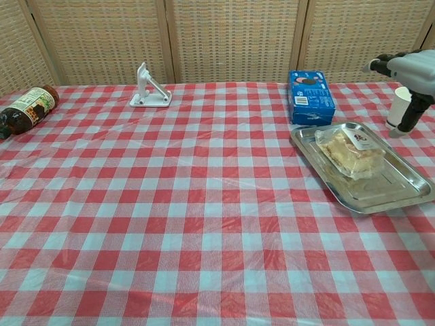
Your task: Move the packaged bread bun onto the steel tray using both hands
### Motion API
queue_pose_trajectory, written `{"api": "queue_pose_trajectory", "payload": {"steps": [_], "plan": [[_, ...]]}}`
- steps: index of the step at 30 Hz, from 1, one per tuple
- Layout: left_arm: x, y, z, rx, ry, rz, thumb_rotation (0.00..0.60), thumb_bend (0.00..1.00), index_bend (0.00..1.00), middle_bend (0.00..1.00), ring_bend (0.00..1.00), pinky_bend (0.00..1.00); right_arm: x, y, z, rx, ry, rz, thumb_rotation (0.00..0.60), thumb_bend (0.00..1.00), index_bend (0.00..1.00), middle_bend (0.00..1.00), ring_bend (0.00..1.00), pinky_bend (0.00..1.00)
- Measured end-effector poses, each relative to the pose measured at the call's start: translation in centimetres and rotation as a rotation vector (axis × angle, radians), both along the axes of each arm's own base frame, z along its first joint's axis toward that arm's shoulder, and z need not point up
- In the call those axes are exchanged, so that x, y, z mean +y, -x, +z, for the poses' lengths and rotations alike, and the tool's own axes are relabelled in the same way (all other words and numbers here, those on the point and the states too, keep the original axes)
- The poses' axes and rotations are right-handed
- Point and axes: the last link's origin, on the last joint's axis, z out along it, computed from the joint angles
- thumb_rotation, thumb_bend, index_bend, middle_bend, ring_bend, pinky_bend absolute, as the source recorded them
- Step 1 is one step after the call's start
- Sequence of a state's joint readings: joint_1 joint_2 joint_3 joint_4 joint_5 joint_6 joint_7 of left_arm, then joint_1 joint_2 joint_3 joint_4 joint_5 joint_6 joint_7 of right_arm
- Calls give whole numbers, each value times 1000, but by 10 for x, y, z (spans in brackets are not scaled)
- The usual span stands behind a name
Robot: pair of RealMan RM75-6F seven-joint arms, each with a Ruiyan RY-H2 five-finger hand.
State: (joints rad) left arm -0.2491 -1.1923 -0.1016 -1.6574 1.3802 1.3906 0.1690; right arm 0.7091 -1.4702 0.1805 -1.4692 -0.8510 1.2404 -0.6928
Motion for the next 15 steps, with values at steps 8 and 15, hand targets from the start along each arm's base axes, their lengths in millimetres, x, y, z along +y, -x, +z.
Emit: {"api": "queue_pose_trajectory", "payload": {"steps": [8,15], "plan": [[-5,0,-1,26,-6,-6,600,190,0,0,0,0,62,3,30,-93,42,83,600,102,0,0,0,0],[-17,6,-5,39,-19,-6,600,177,0,0,0,0,108,30,41,-167,74,158,600,102,0,0,0,0]]}}
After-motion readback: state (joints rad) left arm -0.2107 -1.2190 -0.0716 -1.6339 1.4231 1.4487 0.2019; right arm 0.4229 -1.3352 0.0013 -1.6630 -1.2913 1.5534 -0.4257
